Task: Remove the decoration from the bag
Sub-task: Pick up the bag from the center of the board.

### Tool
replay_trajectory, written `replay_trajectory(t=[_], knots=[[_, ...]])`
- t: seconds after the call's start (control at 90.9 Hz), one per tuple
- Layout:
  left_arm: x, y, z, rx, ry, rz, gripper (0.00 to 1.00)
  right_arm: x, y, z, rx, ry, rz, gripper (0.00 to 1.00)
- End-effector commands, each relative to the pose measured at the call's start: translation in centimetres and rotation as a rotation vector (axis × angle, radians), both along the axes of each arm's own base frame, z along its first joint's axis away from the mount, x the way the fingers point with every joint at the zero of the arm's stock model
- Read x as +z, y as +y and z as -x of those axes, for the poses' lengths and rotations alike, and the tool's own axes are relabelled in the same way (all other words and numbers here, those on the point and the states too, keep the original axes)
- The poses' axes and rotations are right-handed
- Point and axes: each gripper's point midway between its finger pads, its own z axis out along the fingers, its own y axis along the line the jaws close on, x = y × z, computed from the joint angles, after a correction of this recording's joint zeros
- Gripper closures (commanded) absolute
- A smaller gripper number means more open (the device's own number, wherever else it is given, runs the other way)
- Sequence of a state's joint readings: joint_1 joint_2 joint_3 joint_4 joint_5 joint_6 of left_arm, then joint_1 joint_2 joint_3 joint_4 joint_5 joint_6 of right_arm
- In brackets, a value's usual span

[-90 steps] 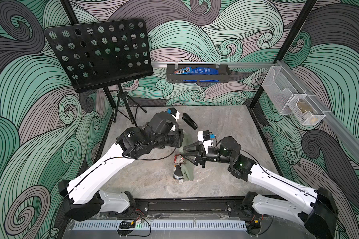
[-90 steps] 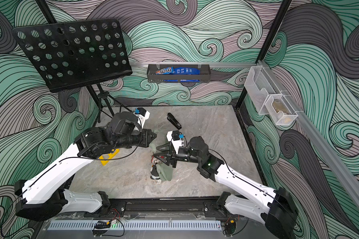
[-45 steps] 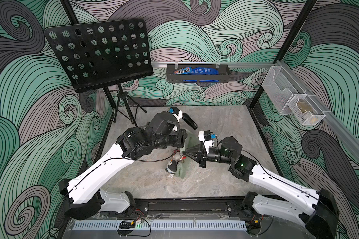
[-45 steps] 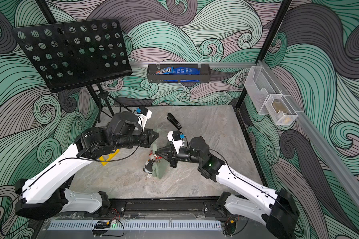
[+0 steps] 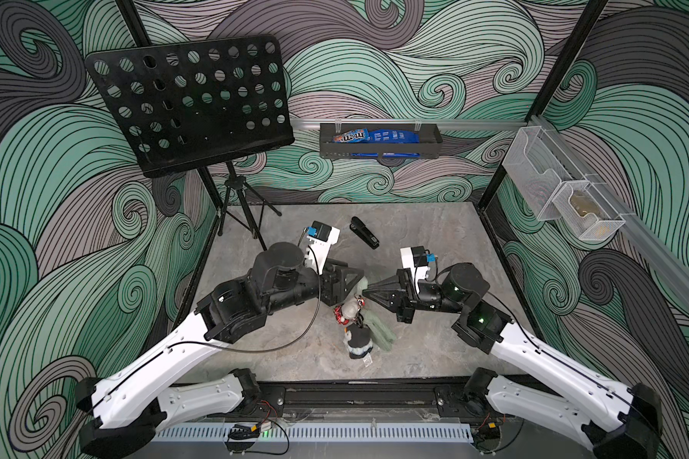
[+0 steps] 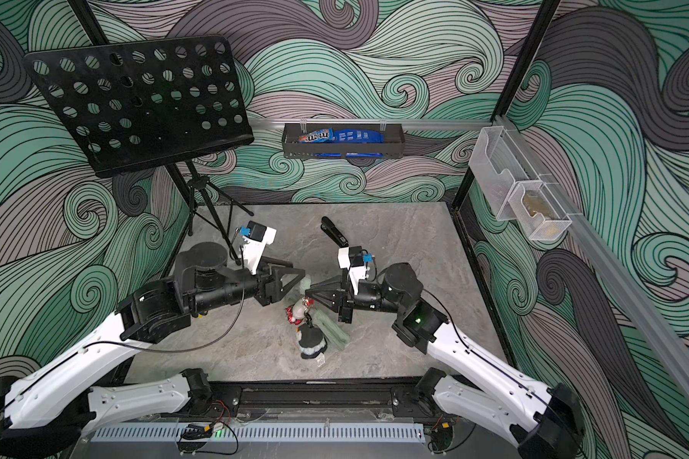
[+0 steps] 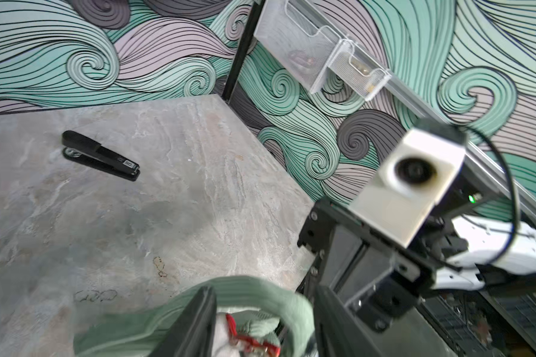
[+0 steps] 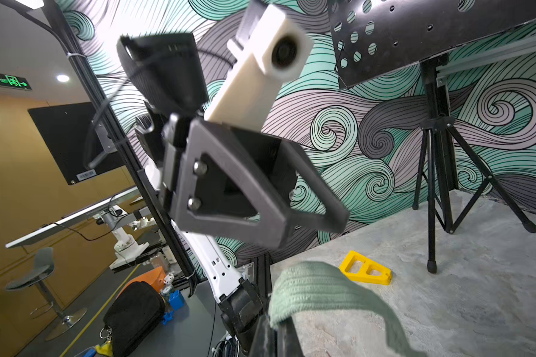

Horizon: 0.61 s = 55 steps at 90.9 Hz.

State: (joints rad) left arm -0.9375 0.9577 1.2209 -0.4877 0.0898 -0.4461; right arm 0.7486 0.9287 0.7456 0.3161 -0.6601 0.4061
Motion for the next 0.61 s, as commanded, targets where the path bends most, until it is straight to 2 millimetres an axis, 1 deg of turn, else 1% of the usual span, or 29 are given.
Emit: replay_trajectory(t=[0.0, 0.044, 0.11, 0.264, 0.319, 0.396, 0.484, 0.55, 0.594], knots=[[2.7, -1.1, 2.8, -0.190, -0.204, 0.135, 0.53, 4.0, -1.1, 1.8, 0.064, -0.049, -0.077, 1.00], [3.0, -1.1, 3.7, -0.235, -0.241, 0.161, 0.55, 4.2, -1.2, 2.0, 0.067, -0.044, -0.076, 1.00], [2.8, -1.1, 4.7, -0.286, -0.286, 0.182, 0.55, 4.5, -1.3, 2.2, 0.072, -0.033, -0.079, 1.00], [2.3, -2.0, 5.6, -0.368, -0.312, 0.198, 0.55, 5.3, -1.7, 2.9, 0.092, -0.023, -0.100, 1.00], [2.3, -2.4, 5.8, -0.392, -0.310, 0.204, 0.57, 5.4, -1.8, 3.1, 0.099, -0.019, -0.104, 1.00], [2.4, -2.7, 6.0, -0.411, -0.301, 0.208, 0.68, 5.3, -1.9, 3.2, 0.105, -0.013, -0.106, 1.00], [2.3, -2.7, 5.9, -0.410, -0.297, 0.204, 0.89, 5.2, -1.9, 3.2, 0.101, -0.010, -0.109, 1.00], [2.3, -2.7, 6.0, -0.410, -0.294, 0.205, 1.00, 5.1, -1.9, 3.3, 0.103, -0.008, -0.108, 1.00], [2.3, -2.7, 6.0, -0.412, -0.293, 0.205, 1.00, 5.0, -2.0, 3.3, 0.104, -0.008, -0.109, 1.00]])
